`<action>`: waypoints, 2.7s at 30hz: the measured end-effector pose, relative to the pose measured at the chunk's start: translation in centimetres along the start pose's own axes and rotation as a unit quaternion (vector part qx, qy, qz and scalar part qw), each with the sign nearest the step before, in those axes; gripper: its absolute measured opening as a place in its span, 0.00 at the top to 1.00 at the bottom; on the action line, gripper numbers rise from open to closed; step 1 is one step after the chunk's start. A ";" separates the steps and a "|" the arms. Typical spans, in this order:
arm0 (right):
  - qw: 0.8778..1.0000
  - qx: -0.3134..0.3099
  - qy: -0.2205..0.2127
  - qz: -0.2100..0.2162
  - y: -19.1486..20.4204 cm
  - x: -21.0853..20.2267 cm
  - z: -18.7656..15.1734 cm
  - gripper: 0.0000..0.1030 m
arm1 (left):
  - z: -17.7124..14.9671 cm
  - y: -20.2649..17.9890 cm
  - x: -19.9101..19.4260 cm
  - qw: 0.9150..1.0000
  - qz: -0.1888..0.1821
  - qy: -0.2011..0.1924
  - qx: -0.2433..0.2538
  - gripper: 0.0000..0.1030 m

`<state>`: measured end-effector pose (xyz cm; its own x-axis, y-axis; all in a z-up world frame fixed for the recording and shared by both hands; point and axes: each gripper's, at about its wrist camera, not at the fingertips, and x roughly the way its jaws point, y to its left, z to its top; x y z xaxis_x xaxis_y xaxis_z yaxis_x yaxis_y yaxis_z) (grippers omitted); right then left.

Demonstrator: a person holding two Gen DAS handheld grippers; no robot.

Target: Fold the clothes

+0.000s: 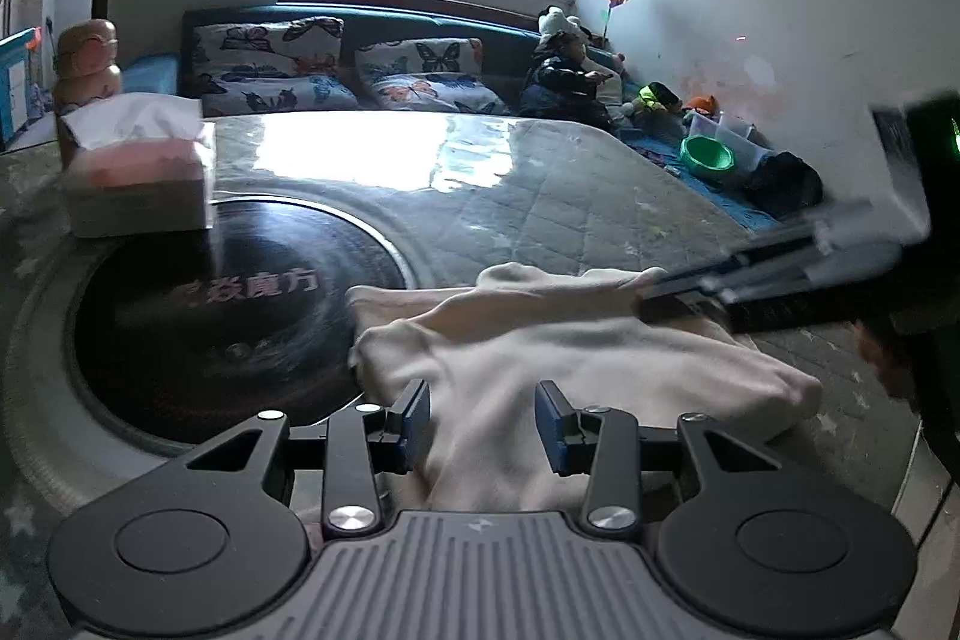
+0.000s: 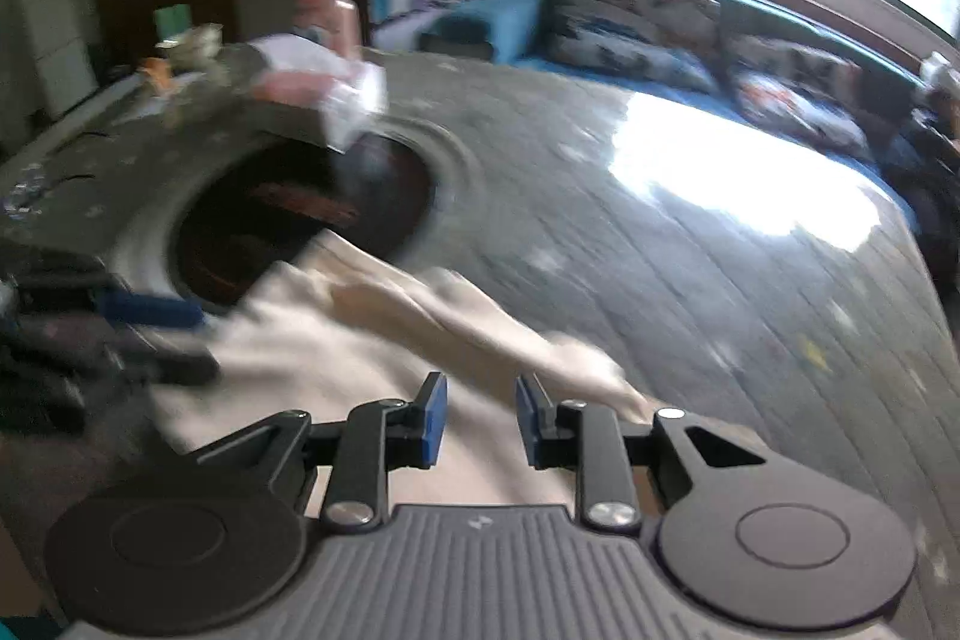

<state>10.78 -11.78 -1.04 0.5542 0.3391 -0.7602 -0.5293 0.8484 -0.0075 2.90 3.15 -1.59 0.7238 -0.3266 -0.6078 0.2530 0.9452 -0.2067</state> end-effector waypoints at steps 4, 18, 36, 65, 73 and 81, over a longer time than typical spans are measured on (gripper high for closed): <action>0.999 0.033 0.016 -0.032 -3.0 0.8 -2.2 0.76 | 0.4 0.2 1.9 1.000 0.005 0.018 -0.006 0.60; 0.998 0.064 0.002 -0.025 -5.2 2.9 -1.4 0.80 | 1.5 0.3 3.7 0.999 0.030 0.035 0.000 0.59; 0.999 0.029 -0.018 -0.012 -3.6 1.9 0.7 0.79 | 2.1 -1.5 2.3 0.999 0.021 0.022 0.024 0.54; 0.999 0.046 0.016 0.019 -3.5 -3.1 -6.0 0.81 | -0.4 -5.2 3.8 0.997 0.003 0.041 0.068 0.51; 1.000 0.026 0.005 0.013 -2.7 -3.2 -4.8 0.79 | -0.2 -3.7 1.6 0.999 0.005 0.027 0.047 0.51; 1.000 -0.006 0.006 0.025 -1.1 0.0 -1.5 0.79 | -0.9 -1.3 0.6 0.999 0.028 0.028 0.010 0.51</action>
<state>10.43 -13.27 -2.01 0.5193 0.3750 -0.7679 -0.5632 0.8260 0.0226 2.38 1.75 -2.39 0.7002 -0.2721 -0.6600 0.2268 0.9614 -0.1557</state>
